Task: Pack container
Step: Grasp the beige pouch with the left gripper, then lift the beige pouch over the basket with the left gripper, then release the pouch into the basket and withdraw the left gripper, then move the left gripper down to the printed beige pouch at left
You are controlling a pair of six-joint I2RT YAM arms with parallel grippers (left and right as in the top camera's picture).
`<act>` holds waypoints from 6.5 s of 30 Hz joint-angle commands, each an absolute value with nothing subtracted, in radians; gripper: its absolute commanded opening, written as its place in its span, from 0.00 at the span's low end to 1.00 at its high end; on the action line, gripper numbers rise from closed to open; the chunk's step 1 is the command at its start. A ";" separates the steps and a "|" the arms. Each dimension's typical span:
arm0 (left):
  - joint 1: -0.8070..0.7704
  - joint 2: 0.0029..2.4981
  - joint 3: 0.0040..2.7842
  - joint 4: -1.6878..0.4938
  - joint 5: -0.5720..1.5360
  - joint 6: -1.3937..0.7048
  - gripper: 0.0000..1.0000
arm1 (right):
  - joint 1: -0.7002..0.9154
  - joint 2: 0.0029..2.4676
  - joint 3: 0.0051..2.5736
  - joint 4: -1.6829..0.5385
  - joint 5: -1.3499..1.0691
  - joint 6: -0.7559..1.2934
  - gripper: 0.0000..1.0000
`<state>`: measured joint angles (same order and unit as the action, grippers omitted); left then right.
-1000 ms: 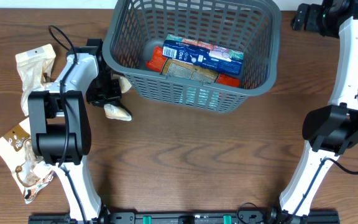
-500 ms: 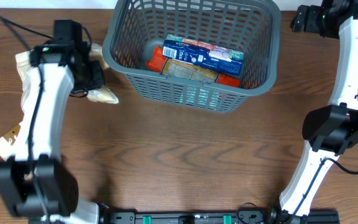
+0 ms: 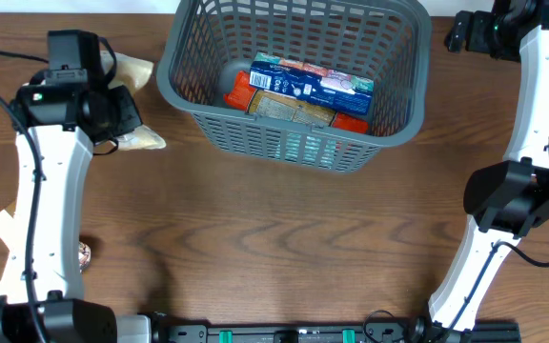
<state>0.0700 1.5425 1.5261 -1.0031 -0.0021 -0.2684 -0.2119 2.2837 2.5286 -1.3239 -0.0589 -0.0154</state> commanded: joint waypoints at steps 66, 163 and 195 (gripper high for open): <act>-0.366 1.670 1.673 -0.542 0.184 0.670 0.27 | -0.210 2.282 2.523 -1.332 -0.057 -0.051 0.99; 0.234 1.215 1.699 -1.477 -0.405 -0.370 0.89 | -0.209 2.282 2.523 -1.354 -0.060 -0.054 0.99; 0.638 1.215 1.087 -1.083 -0.212 -0.276 0.97 | -0.208 2.282 2.523 -1.350 -0.062 -0.054 0.99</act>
<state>0.5869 1.1763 1.1011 -1.0916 -0.2928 -0.3393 -0.2119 2.2837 2.5286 -1.3495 -0.0589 -0.0391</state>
